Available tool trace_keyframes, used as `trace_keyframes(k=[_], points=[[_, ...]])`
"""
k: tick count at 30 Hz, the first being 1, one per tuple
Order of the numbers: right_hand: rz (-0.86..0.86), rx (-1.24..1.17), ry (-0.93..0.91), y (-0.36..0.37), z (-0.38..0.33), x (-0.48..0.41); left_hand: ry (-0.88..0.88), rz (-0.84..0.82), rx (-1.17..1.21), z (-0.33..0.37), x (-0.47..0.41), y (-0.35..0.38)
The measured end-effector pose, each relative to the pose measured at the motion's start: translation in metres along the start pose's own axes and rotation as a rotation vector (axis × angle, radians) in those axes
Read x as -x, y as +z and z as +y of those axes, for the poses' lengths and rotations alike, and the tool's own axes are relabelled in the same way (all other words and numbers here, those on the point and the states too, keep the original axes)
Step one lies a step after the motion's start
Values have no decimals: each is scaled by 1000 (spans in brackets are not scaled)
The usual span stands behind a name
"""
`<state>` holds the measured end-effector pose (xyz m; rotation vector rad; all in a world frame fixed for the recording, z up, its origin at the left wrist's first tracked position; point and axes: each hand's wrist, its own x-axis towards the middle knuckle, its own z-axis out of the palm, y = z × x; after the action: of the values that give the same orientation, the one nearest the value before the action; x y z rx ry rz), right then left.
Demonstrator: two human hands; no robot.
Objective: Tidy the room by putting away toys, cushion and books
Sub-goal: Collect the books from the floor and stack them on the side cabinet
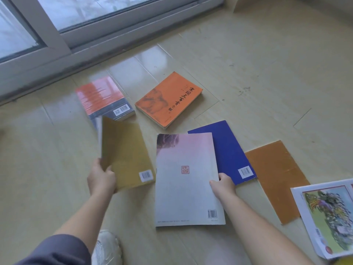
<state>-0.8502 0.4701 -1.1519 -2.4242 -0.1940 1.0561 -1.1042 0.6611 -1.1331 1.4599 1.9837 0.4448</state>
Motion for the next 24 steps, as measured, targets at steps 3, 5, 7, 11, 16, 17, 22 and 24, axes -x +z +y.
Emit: trace_keyframes(k=[3,5,7,11,16,17,22,24], points=[[-3,-11,5,0,0,1,-105,-12,491,1,-11,-14],[-5,-20,8,0,0,2,-97,-163,622,9,-3,-10],[-19,-50,19,-1,0,3,35,-326,507,17,17,5],[-33,-147,80,0,-1,3,154,-544,184,10,65,56],[-62,-17,15,2,-4,8,128,-444,-342,9,100,86],[-65,15,1,4,-3,10,167,-389,-409,11,102,85],[-101,-40,-82,19,-9,21,167,-289,-289,9,89,75],[-179,-183,-103,22,-16,25,134,-300,-235,5,76,68]])
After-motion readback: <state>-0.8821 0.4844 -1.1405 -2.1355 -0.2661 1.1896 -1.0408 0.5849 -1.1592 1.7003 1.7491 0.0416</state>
